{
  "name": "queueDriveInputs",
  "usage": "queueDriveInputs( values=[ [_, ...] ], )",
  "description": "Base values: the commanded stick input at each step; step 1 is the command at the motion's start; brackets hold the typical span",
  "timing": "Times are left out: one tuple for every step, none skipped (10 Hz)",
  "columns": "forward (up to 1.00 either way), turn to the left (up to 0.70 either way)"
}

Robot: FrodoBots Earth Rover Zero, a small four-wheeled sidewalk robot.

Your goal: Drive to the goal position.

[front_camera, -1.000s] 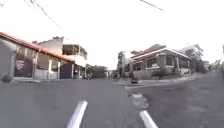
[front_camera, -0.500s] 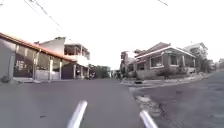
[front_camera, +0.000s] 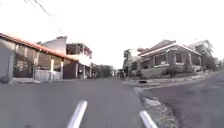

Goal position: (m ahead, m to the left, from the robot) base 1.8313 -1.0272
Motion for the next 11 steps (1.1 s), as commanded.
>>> queueDriveInputs(
  values=[
    [0.85,0.00],
    [0.85,0.00],
    [0.85,-0.18],
    [0.85,-0.34],
    [0.85,-0.34],
    [0.85,-0.34],
    [0.85,-0.34],
    [0.85,-0.34],
    [0.85,-0.34],
    [0.85,-0.34],
    [0.85,-0.34]
  ],
)
